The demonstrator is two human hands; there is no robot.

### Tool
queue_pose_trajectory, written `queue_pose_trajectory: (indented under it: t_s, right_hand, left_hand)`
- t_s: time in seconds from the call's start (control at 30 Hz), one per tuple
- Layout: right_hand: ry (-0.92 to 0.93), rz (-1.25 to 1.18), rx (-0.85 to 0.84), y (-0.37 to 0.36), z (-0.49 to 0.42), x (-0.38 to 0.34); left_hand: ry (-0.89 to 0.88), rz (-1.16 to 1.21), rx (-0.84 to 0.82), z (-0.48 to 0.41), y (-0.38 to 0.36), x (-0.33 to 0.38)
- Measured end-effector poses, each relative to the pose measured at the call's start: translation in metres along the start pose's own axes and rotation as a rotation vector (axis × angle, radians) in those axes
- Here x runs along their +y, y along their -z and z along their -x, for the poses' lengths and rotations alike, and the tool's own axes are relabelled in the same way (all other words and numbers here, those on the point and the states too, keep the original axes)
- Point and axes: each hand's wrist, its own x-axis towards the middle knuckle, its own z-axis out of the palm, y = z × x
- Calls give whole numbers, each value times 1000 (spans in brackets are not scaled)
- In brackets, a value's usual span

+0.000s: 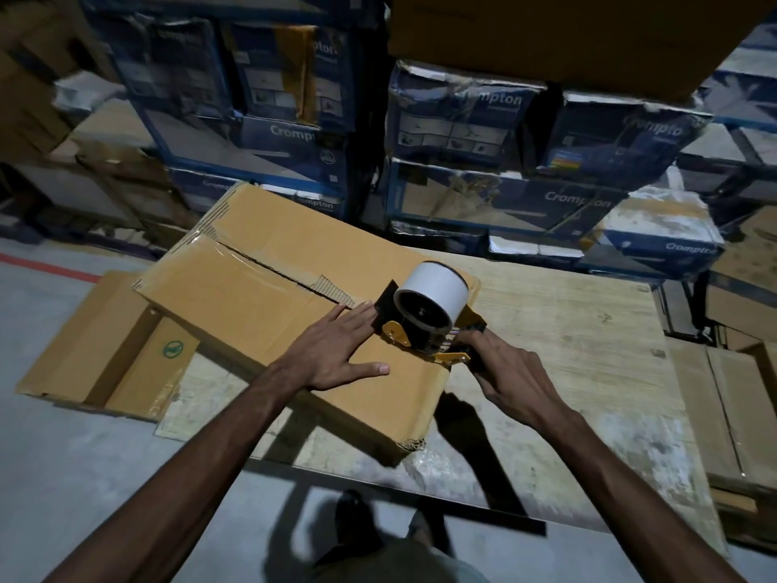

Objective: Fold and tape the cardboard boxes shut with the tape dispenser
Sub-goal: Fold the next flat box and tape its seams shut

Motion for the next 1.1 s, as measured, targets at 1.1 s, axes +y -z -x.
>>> queue_pose_trajectory:
  t_s: [1.1]
  right_hand:
    - [-27,25,30,37,57,31]
  left_hand:
    - [-90,63,-43,-16,-13,81]
